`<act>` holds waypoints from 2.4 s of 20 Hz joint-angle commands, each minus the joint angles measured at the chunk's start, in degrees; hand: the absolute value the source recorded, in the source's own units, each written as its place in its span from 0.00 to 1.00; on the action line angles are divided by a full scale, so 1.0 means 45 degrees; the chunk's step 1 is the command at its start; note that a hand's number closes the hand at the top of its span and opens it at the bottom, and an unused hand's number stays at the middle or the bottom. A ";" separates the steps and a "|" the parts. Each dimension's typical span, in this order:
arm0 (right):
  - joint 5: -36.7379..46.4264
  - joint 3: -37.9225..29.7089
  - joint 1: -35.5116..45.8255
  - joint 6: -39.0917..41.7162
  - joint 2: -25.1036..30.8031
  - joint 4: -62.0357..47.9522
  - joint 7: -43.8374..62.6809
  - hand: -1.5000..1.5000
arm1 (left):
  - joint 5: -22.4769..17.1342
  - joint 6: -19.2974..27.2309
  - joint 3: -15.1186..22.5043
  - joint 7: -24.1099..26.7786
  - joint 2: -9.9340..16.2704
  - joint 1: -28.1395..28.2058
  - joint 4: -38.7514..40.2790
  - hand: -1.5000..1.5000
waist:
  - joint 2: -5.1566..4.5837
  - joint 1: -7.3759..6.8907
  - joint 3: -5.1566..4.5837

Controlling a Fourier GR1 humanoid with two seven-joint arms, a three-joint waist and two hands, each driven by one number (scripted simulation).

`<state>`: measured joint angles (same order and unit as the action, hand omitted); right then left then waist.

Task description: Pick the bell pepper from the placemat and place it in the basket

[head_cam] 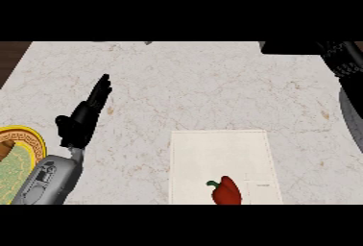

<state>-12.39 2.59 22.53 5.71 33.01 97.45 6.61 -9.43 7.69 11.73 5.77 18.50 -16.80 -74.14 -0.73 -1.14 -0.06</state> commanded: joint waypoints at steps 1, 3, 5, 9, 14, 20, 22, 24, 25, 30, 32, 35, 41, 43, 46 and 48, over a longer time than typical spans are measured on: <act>-0.0825 0.0721 0.1021 0.1152 -0.0995 -0.1078 -0.0491 1.00 | -0.0015 -0.0087 -0.0342 -0.0164 0.0048 -0.0002 0.0552 0.50 | 0.0096 0.0012 0.0014; -0.2518 0.1760 0.1037 0.2306 -0.2334 -0.0482 -0.1143 1.00 | -0.0213 0.0056 -0.0414 -0.0699 0.0159 -0.0029 0.0372 0.50 | -0.0033 -0.0694 0.0054; -0.3679 0.2344 0.1546 0.3268 -0.3383 -0.0864 -0.1691 1.00 | -0.0322 -0.0237 -0.0583 -0.0852 0.0521 -0.0223 0.0504 0.50 | -0.0359 -0.1633 0.0106; -0.1481 0.5440 0.2405 0.6536 -0.2885 0.1428 -0.3819 0.00 | -0.0665 -0.0418 -0.0588 -0.1539 0.0427 0.0066 0.0878 0.50 | -0.0037 -0.1585 0.0070; 0.2380 0.8464 -0.0578 0.5465 -0.4159 0.2780 -0.6395 0.00 | -0.1297 -0.0363 -0.1521 -0.2715 0.1253 0.0580 0.0301 0.50 | 0.0247 -0.0065 0.0061; 0.3578 0.9347 -0.0937 0.4845 -0.4059 0.4999 -0.2496 0.00 | -0.1156 -0.0139 -0.1733 -0.3467 0.1192 0.0881 -0.0608 0.50 | 0.0230 0.0256 0.0009; 0.3143 0.8808 0.0392 0.5684 -0.3458 0.5690 -0.0369 0.00 | -0.1229 -0.0250 -0.1900 -0.3006 0.1335 0.1245 -0.0438 0.50 | 0.0281 0.0219 -0.0020; 0.4064 0.8274 0.1194 0.5934 -0.2754 0.6212 0.0437 0.00 | -0.1524 -0.0519 -0.2143 -0.3105 0.1487 0.1124 -0.0307 0.50 | 0.0323 0.0309 -0.0034; 0.4312 0.7783 0.1657 0.6091 -0.2440 0.6320 0.0844 0.00 | -0.1056 -0.0128 -0.1588 -0.3311 0.1219 0.1405 -0.0752 0.50 | 0.0364 0.0274 -0.0024; 0.5187 0.5913 0.3810 0.6836 -0.1651 0.6369 0.3103 0.00 | -0.1221 -0.0298 -0.1916 -0.3021 0.1302 0.1515 -0.0659 0.50 | 0.0298 0.0298 -0.0031; 0.4123 0.5584 0.5144 0.7526 -0.2227 0.5764 0.4664 0.00 | -0.1226 -0.0406 -0.1857 -0.3260 0.1259 0.1287 -0.0608 0.50 | 0.0267 0.0246 -0.0040; 0.1895 0.4993 0.6387 0.9395 -0.1596 0.5114 0.5439 0.00 | -0.1350 -0.0695 -0.2027 -0.3641 0.1544 0.0996 -0.0644 0.50 | 0.0267 0.0284 -0.0030; -0.0834 0.4231 0.7201 1.1605 -0.0450 0.3090 0.5351 0.00 | -0.1388 -0.0844 -0.2577 -0.3700 0.1885 0.1024 -0.0814 0.50 | 0.0206 0.0232 -0.0006; -0.1859 0.3485 0.7097 1.2173 0.0177 0.2902 0.4967 0.00 | -0.1368 -0.0803 -0.2561 -0.3785 0.1627 0.1017 -0.0693 0.50 | 0.0191 0.0266 0.0002; -0.2366 0.2952 0.6008 1.2558 0.0623 0.2686 0.4235 0.00 | -0.0928 -0.0575 -0.2299 -0.3368 0.1226 0.1510 -0.1033 0.50 | 0.0166 0.0254 0.0012; -0.3113 0.2200 0.5535 1.2977 0.1241 0.2635 0.3754 0.00 | -0.0784 -0.0168 -0.2164 -0.4186 0.1135 0.1344 -0.1806 0.50 | 0.0180 0.0261 0.0020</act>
<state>-22.35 17.36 50.27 57.60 35.37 111.25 26.48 -13.99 5.70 1.74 -11.25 24.29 -10.71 -79.91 0.19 0.10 -0.05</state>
